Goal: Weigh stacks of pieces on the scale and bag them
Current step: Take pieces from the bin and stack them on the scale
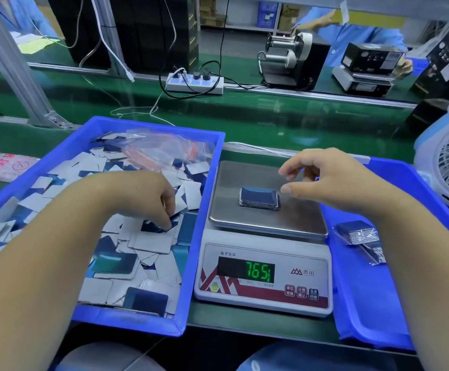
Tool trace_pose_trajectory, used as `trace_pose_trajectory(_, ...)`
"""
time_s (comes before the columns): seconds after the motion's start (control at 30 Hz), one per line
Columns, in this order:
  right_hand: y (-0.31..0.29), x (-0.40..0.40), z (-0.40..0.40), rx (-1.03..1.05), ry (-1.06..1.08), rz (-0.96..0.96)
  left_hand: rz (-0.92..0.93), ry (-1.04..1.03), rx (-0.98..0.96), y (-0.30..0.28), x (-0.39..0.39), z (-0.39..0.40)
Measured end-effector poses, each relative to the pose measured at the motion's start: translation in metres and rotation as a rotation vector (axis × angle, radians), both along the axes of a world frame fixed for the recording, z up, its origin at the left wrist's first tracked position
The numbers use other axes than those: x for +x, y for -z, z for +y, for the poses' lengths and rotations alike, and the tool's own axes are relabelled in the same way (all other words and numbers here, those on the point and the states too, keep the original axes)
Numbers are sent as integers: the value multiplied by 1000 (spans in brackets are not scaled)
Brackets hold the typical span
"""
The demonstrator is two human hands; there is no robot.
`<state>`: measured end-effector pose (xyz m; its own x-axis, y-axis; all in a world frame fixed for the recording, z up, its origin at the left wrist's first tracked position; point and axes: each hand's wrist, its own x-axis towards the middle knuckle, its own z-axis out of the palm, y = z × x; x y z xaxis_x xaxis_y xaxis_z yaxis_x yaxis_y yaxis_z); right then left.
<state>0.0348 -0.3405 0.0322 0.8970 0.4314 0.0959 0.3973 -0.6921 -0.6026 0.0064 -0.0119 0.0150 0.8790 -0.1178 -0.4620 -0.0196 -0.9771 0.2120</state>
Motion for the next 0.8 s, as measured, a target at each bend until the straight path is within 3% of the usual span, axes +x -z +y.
trace_pose_trajectory(0.2, 5, 2, 0, 28, 4, 17, 72, 105, 126, 12, -11, -13)
trace_pose_trajectory(0.5, 7, 2, -2, 28, 18, 30, 113, 125, 42, 9, -8, -14)
trace_pose_trajectory(0.7, 9, 3, -2, 21, 25, 38, 149, 149, 106, 10, -10, -14)
trace_pose_trajectory(0.8, 9, 2, -2, 17, 20, 35, 103, 136, 14, 10, -6, -10)
